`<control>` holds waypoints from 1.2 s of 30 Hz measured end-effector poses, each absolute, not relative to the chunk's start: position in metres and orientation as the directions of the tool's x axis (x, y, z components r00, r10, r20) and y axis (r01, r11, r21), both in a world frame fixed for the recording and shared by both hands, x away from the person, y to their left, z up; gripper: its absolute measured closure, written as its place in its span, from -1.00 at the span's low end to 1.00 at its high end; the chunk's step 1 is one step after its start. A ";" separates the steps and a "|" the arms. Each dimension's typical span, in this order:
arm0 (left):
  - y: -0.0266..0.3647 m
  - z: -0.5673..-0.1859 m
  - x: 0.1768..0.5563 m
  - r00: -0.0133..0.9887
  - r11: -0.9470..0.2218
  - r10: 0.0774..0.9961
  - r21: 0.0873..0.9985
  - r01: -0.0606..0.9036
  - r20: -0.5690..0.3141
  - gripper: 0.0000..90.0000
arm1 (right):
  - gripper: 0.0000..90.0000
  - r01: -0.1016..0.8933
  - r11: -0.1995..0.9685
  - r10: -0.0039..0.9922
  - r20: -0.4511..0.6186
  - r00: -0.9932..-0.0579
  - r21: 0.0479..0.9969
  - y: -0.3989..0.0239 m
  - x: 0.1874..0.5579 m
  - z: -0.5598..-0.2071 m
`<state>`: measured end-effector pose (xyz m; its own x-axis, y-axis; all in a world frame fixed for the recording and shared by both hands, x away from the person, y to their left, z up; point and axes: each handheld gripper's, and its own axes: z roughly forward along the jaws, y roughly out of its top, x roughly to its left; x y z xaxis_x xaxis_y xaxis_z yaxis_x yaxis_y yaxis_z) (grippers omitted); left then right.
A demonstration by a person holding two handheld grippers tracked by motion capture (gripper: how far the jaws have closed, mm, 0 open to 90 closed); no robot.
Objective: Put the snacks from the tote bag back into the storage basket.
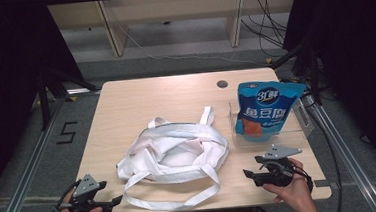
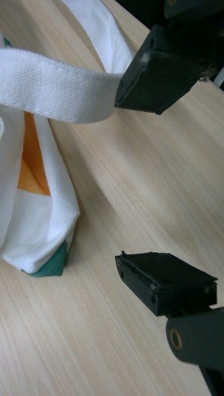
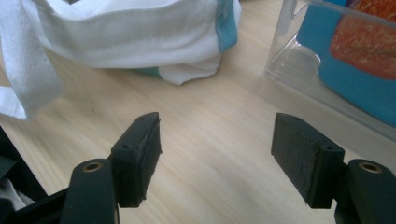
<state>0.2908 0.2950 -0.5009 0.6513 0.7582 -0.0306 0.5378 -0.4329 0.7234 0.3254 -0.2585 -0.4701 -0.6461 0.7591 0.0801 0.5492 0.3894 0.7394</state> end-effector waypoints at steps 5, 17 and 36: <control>0.294 -0.501 0.291 0.648 -0.426 0.761 0.727 0.538 -0.035 -0.56 | -0.28 0.552 0.410 0.755 0.069 -0.652 0.726 -0.259 0.321 -0.474; 0.293 -0.502 0.290 0.631 -0.397 0.774 0.735 0.550 -0.053 -0.56 | -0.35 0.546 0.422 0.756 0.051 -0.653 0.724 -0.260 0.306 -0.486; 0.293 -0.502 0.290 0.631 -0.399 0.774 0.735 0.548 -0.051 -0.56 | -0.47 0.534 0.464 0.754 0.001 -0.657 0.707 -0.264 0.298 -0.498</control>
<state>0.2899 0.2925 -0.5025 0.6315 0.7737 -0.0506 0.5483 -0.3995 0.7347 0.2976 -0.2636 -0.4984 -0.6570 0.7539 0.0012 0.5338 0.4641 0.7069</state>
